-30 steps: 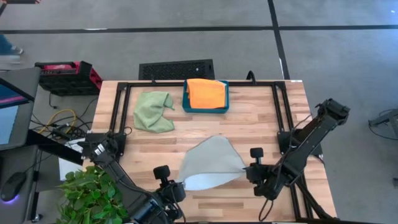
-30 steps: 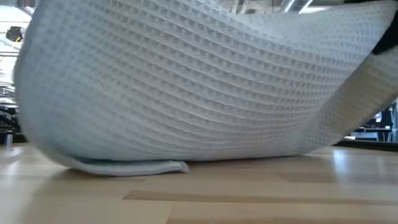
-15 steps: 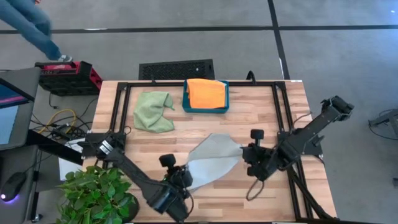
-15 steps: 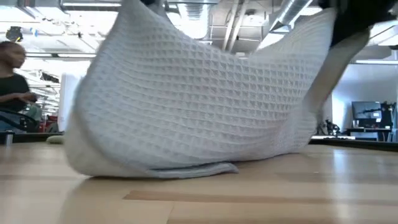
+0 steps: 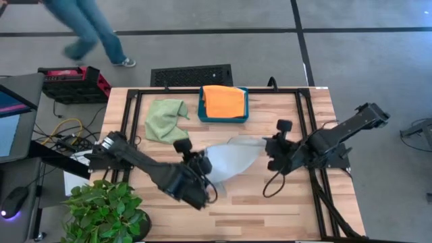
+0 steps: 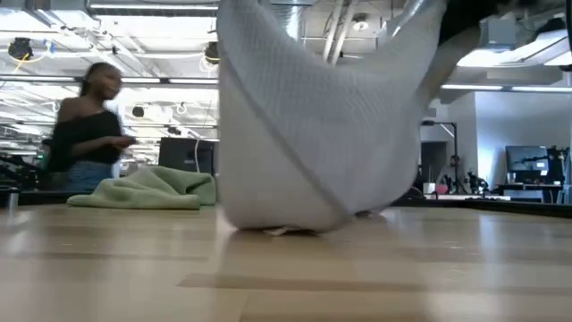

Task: Fold microfiber towels
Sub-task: Fold the gray towel

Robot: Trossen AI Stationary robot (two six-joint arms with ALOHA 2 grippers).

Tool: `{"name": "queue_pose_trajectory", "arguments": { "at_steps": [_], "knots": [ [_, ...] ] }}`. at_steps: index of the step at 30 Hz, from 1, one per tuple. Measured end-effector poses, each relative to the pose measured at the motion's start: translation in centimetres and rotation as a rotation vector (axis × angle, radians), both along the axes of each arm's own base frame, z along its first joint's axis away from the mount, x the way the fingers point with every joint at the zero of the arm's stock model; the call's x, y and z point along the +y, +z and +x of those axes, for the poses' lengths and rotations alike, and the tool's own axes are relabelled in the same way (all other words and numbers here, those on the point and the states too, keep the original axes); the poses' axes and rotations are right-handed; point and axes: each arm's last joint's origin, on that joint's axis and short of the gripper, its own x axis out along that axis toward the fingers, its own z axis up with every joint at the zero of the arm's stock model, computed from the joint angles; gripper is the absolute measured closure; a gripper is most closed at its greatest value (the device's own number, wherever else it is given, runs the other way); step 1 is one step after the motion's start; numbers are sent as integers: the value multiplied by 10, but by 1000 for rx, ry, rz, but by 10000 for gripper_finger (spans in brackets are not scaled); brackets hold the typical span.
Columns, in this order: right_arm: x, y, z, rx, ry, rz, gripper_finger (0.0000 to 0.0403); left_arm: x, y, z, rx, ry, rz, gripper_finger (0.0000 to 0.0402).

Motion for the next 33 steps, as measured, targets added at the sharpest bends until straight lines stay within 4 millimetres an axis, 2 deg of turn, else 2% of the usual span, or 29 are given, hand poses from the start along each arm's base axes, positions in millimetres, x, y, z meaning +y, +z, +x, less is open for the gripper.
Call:
{"name": "queue_pose_trajectory", "arguments": {
  "at_steps": [7, 10, 13, 17, 21, 28, 33],
  "knots": [
    [-14, 48, -17, -153, -42, -97, 399, 35, 44, -20, -82, 18, 123, 401],
    [-15, 53, -23, -180, -41, -95, 399, 37, 49, -23, -83, 14, 138, 401],
    [-12, 51, -28, -182, -31, -76, 399, 31, 46, -24, -51, -18, 102, 401],
    [-1, 34, -29, -131, 9, -8, 399, 11, 27, -16, 23, -64, 46, 401],
    [18, 7, -27, -58, 35, 77, 399, -11, 5, -11, 69, -77, -61, 401],
    [59, -39, -26, 75, 36, 198, 397, -62, -55, -2, 198, -55, -213, 401],
    [91, -64, -27, 148, 38, 268, 395, -97, -94, 1, 221, -53, -318, 401]
  ]
}}
